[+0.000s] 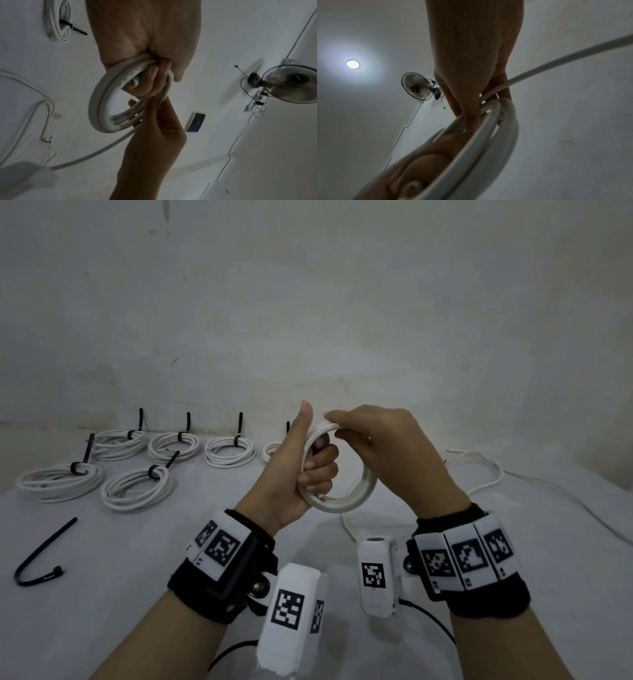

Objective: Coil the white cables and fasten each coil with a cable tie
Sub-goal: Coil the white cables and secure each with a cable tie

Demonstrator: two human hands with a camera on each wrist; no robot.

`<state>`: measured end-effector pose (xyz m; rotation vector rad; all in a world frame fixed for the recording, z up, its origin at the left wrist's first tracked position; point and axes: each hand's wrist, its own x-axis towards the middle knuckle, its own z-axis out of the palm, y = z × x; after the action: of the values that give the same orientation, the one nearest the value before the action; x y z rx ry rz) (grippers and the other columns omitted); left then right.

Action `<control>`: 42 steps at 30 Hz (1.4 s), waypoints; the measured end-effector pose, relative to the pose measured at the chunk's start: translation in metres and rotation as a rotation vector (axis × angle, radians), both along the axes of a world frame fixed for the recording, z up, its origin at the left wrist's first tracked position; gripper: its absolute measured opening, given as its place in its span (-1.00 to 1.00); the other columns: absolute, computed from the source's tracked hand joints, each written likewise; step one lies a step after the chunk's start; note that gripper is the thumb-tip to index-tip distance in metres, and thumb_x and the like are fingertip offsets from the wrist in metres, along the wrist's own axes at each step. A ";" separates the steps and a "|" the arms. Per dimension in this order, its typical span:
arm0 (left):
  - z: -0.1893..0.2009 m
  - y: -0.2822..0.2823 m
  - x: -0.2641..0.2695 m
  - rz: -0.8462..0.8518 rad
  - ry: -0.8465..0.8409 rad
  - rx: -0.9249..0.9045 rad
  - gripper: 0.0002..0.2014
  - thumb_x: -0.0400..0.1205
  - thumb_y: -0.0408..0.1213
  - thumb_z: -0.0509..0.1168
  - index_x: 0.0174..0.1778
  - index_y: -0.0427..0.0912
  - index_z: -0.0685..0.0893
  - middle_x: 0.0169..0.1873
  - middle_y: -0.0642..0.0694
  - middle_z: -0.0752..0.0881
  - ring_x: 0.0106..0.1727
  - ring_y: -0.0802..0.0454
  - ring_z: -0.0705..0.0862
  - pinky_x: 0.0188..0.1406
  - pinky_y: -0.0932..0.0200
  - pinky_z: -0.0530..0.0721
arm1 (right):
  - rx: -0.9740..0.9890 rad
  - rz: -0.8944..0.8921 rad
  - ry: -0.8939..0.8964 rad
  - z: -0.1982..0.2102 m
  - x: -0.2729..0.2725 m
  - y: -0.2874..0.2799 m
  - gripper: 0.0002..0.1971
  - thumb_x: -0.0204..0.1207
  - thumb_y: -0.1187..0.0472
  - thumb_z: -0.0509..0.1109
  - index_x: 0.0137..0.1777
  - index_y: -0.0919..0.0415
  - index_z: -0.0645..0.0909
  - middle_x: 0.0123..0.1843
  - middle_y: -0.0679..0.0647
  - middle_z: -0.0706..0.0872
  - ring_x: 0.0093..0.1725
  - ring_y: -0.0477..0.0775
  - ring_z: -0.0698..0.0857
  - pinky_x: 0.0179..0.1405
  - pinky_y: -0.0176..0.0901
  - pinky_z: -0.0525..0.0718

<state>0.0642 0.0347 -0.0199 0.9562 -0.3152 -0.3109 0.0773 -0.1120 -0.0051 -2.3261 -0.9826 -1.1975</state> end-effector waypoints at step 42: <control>0.011 0.051 0.030 0.331 0.002 -0.381 -0.61 0.72 0.05 0.05 -0.37 -0.07 0.37 -0.69 0.11 0.31 -0.71 0.23 0.33 -0.60 0.40 0.51 | 0.292 -0.156 0.518 -0.016 0.011 -0.057 -0.88 0.64 0.25 0.25 -0.11 0.05 0.42 -0.33 0.06 0.64 -0.46 -0.08 0.57 -0.46 -0.45 0.49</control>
<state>0.0945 0.0854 -0.0089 0.6179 -0.1996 0.0520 0.0881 -0.1693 -0.0212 -2.3209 -0.4239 -0.6674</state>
